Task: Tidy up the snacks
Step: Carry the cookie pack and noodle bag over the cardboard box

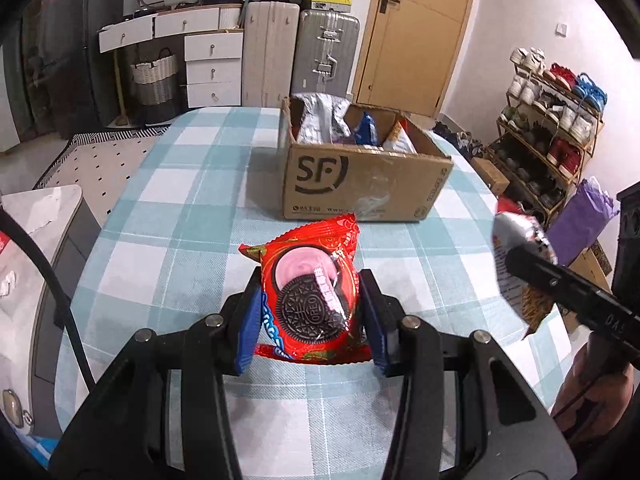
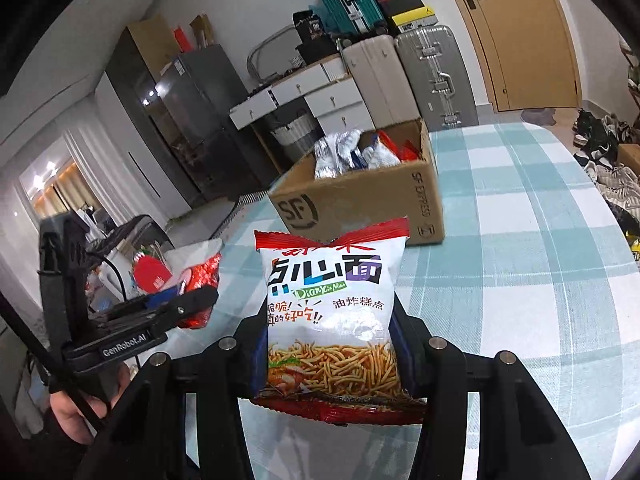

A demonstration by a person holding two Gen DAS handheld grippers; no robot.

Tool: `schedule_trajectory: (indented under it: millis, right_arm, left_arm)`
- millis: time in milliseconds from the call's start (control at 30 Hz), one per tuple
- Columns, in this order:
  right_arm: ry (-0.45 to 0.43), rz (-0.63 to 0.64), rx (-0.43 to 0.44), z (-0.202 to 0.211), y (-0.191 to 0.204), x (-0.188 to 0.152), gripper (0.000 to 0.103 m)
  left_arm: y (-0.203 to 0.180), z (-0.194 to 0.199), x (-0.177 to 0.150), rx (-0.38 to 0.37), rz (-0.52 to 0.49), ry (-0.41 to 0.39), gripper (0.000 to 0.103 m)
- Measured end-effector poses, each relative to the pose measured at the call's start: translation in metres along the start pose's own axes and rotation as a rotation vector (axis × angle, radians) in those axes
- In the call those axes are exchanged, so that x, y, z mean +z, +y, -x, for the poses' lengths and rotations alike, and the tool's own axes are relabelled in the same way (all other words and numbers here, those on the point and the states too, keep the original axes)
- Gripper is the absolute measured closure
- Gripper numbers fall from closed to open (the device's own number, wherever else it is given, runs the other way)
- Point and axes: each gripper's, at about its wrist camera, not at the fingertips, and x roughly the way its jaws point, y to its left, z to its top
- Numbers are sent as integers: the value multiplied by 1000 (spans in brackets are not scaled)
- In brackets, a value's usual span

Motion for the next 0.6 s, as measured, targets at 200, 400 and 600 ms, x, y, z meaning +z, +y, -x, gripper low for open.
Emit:
schedule_trajectory:
  millis: [200, 400, 600]
  right_arm:
    - [-79, 25, 22, 22, 15, 27, 53]
    - [-111, 55, 54, 40, 34, 75, 53]
    - [-122, 56, 76, 49, 48, 133, 53]
  left_arm:
    - [7, 13, 20, -26, 0, -28, 61]
    - [6, 32, 61, -58, -18, -52, 61]
    - [-4, 45, 117, -43, -75, -78, 61]
